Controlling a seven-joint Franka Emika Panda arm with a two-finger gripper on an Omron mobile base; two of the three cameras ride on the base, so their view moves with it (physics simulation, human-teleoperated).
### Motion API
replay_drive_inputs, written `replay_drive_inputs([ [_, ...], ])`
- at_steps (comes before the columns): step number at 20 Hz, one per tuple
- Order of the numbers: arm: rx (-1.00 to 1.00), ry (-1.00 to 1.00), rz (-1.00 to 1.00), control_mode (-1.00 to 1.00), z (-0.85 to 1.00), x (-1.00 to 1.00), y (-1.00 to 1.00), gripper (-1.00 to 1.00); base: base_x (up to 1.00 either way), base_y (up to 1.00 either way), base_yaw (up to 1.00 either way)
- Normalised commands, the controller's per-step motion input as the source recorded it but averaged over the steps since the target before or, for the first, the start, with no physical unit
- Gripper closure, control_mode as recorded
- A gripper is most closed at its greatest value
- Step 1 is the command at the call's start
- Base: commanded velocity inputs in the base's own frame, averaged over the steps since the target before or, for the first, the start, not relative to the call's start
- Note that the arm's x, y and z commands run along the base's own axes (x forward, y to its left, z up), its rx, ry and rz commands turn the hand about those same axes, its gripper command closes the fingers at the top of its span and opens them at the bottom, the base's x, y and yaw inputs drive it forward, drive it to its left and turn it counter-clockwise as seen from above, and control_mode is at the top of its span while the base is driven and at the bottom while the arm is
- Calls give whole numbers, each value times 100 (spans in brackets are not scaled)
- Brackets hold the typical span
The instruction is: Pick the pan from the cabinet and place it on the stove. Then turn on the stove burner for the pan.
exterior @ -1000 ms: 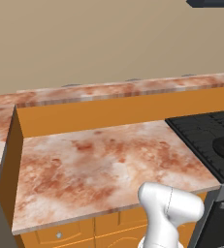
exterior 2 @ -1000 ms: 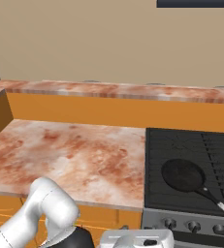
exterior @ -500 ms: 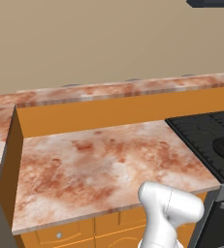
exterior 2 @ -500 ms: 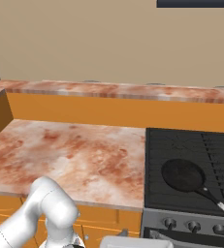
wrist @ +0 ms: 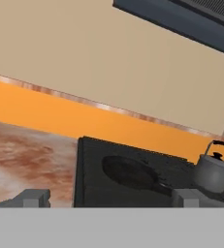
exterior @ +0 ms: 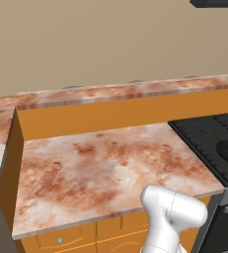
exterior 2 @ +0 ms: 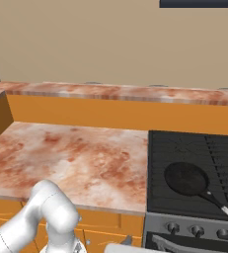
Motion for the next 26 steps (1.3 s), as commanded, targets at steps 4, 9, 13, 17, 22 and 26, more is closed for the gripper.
replay_drive_inputs([
  [4, 7, 0, 0, -100, -1, 6, -26, -100, 0, 0, 0],
  [9, 3, 0, 0, -100, 0, 13, -12, -100, 0, 0, 0],
  [13, 0, 1, 0, -100, 0, 11, -5, -100, 0, 0, 0],
  [17, 0, 4, 0, -100, 0, 6, -5, -100, 0, 0, 0],
  [22, 0, 1, 0, -100, -6, 0, -14, -100, 0, 0, 0],
  [26, 0, 0, 0, -100, -7, 0, -18, -100, 0, 0, 0],
])
